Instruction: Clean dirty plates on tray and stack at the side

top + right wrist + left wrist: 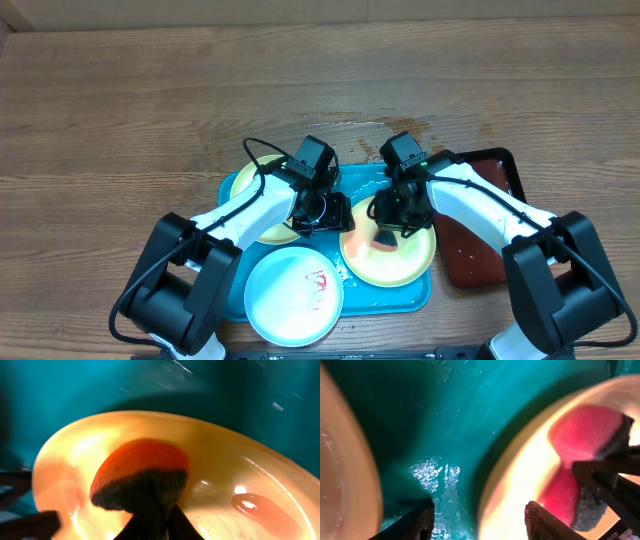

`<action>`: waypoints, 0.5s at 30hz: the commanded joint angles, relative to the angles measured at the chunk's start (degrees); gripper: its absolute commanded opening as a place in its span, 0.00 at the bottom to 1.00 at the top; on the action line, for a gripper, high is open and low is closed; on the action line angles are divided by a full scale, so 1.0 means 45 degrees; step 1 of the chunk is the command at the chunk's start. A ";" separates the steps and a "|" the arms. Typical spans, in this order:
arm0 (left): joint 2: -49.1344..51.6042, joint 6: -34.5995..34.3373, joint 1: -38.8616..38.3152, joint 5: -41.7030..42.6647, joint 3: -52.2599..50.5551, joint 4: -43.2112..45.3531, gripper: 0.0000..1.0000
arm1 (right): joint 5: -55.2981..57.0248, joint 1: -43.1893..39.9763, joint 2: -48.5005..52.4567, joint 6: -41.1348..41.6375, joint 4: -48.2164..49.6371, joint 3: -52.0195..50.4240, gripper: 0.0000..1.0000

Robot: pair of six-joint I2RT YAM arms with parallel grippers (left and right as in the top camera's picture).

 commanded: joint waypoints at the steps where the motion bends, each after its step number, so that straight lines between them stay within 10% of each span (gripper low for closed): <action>1: -0.0005 0.0024 0.0015 0.0058 0.0126 0.0039 0.60 | -0.0942 0.0185 0.0175 -0.0214 0.0452 0.0316 0.12; 12: -0.0005 0.0024 0.0015 0.0058 0.0121 0.0029 0.36 | -0.1039 0.0607 0.0175 -0.0272 0.0850 0.0379 0.04; 15: -0.0005 0.0019 0.0015 0.0058 0.0126 0.0029 0.06 | -0.1039 0.0568 0.0175 -0.0272 0.0772 0.0593 0.04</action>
